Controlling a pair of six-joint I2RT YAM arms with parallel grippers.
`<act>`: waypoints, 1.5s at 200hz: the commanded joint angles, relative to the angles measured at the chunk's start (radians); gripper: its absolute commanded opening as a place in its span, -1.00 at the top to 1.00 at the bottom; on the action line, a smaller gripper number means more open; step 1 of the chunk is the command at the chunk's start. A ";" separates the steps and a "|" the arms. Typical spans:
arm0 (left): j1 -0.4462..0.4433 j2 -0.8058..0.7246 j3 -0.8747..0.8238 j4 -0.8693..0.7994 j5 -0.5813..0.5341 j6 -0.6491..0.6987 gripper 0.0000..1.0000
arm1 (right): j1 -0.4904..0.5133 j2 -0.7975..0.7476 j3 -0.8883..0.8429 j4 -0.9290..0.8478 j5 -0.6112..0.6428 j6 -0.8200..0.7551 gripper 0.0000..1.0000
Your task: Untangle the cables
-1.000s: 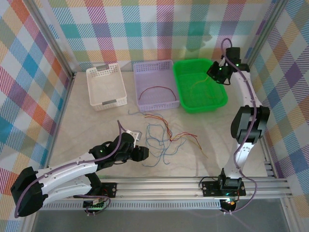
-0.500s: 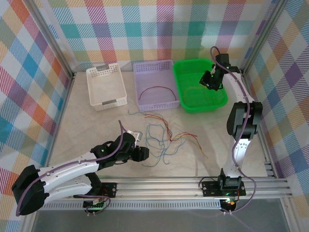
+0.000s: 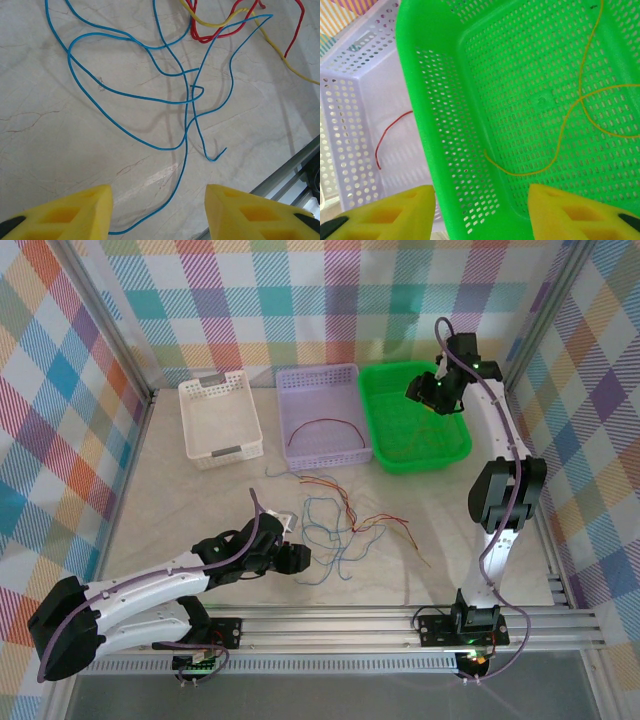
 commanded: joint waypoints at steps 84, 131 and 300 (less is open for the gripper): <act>-0.012 0.114 0.069 0.052 0.023 -0.035 -0.36 | 0.089 -0.357 -0.217 0.074 -0.047 -0.058 -0.29; -0.026 0.352 0.257 -0.025 0.005 0.012 -0.37 | 0.134 -0.638 -0.480 0.137 -0.041 -0.073 -0.38; -0.101 0.800 0.695 -0.381 -0.240 0.088 0.23 | 0.151 -1.209 -0.953 0.114 -0.078 -0.064 -0.42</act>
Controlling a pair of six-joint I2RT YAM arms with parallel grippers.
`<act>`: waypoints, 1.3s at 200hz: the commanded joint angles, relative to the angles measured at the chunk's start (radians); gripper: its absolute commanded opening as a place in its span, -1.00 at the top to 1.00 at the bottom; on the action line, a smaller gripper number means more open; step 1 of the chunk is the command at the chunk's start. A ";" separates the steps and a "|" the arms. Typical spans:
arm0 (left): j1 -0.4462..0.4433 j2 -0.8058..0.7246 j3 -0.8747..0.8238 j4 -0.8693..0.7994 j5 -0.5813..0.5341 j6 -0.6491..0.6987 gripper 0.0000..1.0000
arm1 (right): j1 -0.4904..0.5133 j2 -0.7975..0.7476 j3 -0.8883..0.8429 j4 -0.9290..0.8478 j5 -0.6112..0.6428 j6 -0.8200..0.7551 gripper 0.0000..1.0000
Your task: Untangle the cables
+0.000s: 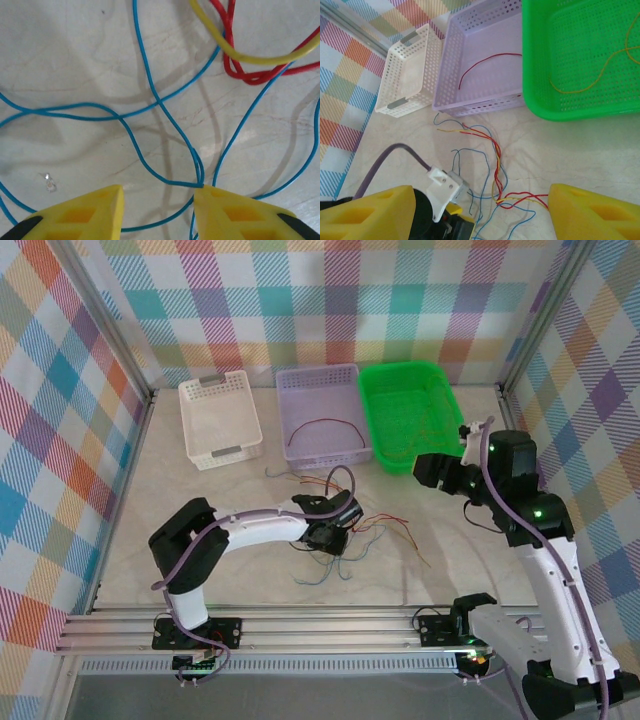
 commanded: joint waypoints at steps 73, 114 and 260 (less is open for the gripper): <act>-0.016 0.075 0.080 -0.065 -0.056 0.023 0.42 | 0.007 -0.074 -0.046 -0.047 -0.026 -0.029 -0.41; -0.016 0.059 0.097 -0.079 -0.103 0.036 0.83 | 0.007 -0.095 -0.048 -0.053 -0.033 -0.026 -0.41; -0.015 -0.353 0.089 -0.220 -0.242 0.052 0.87 | 0.091 -0.053 -0.378 0.146 -0.228 0.037 -0.52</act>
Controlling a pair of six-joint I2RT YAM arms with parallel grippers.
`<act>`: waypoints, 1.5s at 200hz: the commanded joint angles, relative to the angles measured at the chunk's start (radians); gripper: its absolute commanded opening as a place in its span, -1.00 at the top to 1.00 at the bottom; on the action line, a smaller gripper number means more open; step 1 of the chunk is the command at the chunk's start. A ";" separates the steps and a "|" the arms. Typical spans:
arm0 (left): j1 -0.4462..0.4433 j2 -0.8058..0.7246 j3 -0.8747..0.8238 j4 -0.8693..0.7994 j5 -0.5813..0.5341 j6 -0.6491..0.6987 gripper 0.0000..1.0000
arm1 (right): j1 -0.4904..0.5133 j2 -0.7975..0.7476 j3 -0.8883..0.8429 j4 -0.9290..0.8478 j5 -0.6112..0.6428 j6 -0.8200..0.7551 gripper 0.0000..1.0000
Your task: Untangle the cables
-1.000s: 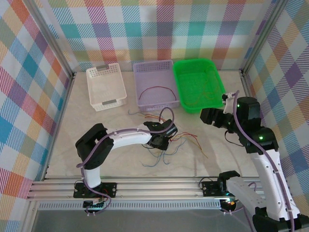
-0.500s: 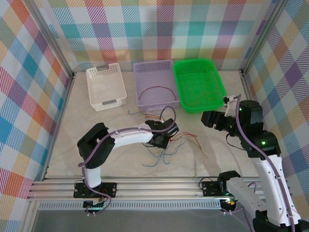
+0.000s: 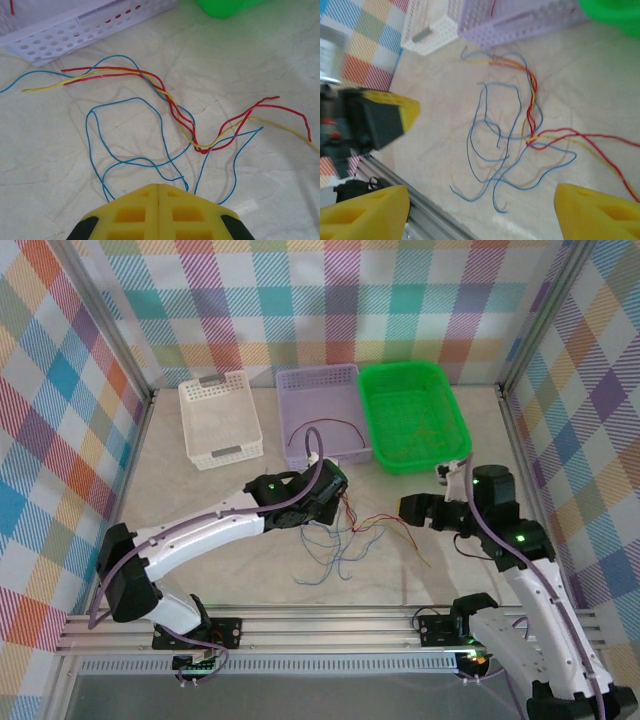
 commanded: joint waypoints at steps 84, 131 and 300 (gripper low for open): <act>-0.014 -0.174 -0.292 -0.031 0.019 -0.075 0.49 | 0.124 0.365 -0.105 0.168 0.391 -0.021 -0.46; -0.014 -0.201 -0.339 -0.015 0.024 -0.081 0.48 | 0.142 0.521 -0.111 0.245 0.396 -0.021 -0.42; -0.014 -0.270 -0.379 0.000 0.009 -0.057 0.46 | 0.163 0.363 0.330 -0.003 0.101 -0.032 1.00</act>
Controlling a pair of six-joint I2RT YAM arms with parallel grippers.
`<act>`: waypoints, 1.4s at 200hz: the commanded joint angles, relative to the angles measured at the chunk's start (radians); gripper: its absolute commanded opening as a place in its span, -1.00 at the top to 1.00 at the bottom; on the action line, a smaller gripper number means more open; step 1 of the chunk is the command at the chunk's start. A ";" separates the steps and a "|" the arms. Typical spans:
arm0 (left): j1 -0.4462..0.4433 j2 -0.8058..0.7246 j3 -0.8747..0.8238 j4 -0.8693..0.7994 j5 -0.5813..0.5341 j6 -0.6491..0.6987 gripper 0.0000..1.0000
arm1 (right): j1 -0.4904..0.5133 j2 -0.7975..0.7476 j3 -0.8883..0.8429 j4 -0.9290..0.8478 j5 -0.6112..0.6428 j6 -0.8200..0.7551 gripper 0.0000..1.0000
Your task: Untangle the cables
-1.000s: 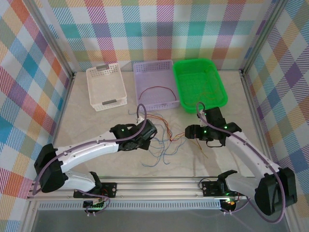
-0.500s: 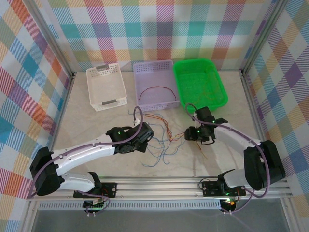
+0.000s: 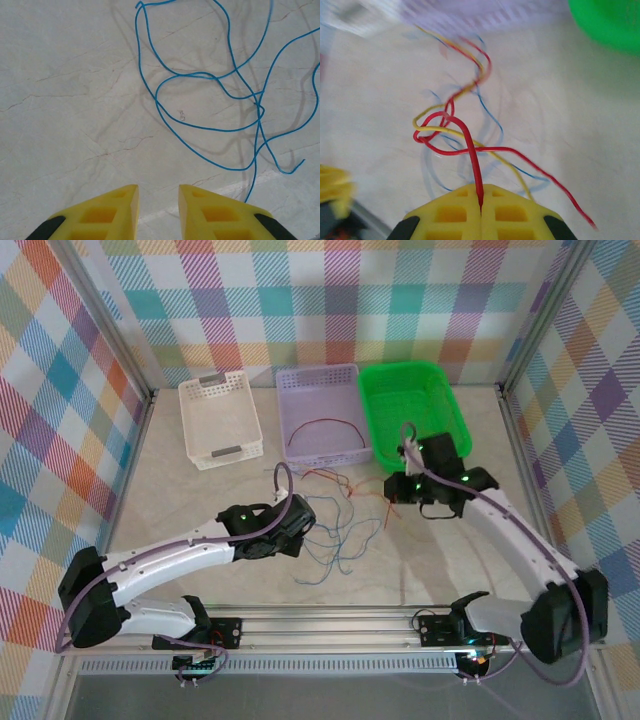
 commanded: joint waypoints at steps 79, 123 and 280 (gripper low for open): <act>-0.014 -0.260 -0.136 0.246 0.131 0.015 -0.09 | 0.027 -0.093 0.237 -0.017 -0.404 0.098 1.00; -0.010 -0.389 -0.233 0.410 0.173 0.016 -0.43 | 0.030 -0.100 0.208 0.058 -0.473 0.135 1.00; 0.010 -0.572 -0.353 0.567 -0.046 -0.037 -0.85 | 0.079 -0.168 0.172 0.112 -0.506 0.184 1.00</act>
